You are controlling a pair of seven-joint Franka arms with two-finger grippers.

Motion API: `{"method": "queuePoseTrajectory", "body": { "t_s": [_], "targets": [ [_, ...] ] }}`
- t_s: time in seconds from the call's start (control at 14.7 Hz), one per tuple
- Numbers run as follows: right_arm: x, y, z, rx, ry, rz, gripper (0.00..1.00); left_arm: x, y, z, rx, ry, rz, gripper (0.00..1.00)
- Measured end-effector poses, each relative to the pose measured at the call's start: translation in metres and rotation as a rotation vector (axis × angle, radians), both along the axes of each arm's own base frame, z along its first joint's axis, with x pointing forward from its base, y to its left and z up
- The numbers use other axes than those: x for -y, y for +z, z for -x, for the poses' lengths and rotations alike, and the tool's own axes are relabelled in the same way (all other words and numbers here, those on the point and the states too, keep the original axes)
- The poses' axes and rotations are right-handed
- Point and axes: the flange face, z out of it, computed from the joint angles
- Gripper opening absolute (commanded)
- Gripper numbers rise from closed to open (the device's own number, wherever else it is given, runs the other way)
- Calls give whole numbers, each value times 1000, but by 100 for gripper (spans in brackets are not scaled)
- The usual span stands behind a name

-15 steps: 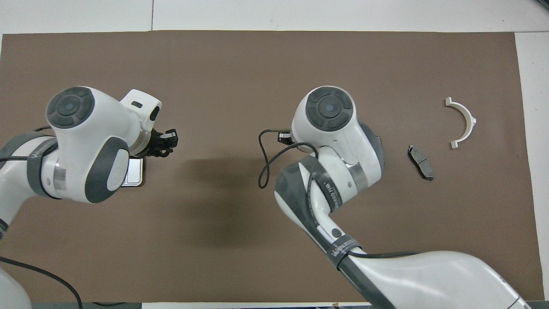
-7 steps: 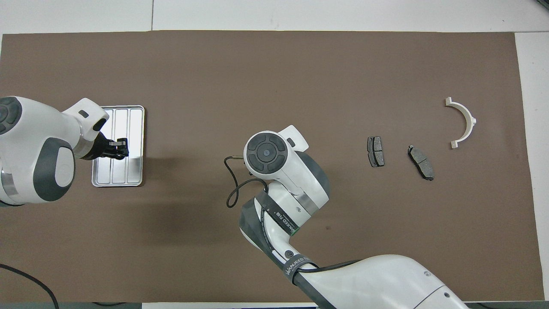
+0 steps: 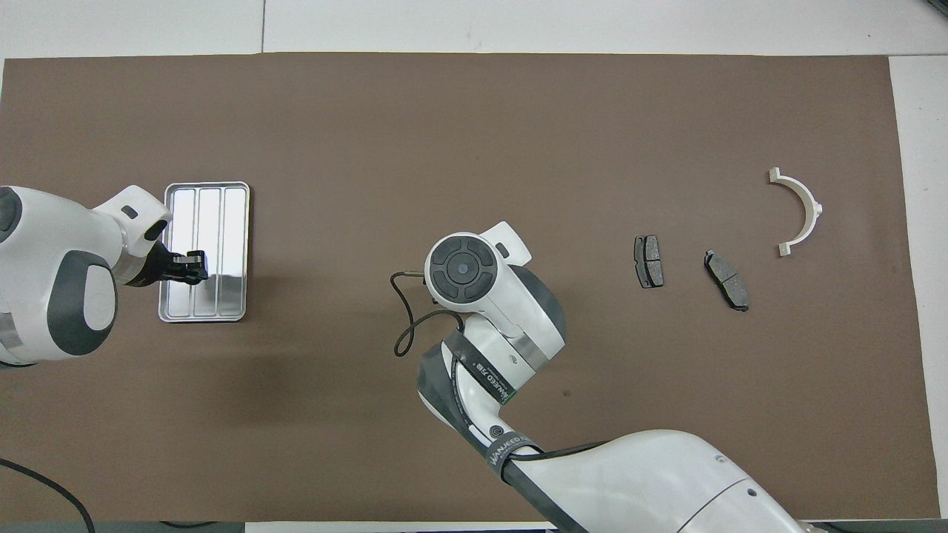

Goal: Pick bearing gear from pile to tray

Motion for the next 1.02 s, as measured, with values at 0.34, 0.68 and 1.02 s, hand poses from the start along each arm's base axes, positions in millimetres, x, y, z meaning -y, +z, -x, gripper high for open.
{"method": "queuePoseTrajectory", "body": {
  "t_s": [0.34, 0.68, 1.02],
  "targets": [
    [4, -3, -1, 3, -32, -2, 88, 1, -20, 1, -1, -1, -1, 0],
    [40, 38, -42, 71, -56, -36, 88, 1, -26, 3, -5, 0, -2, 3],
    [204, 114, -118, 177, 231, 4, 90, 1, -31, 8, 7, 0, -3, 100]
  ]
}}
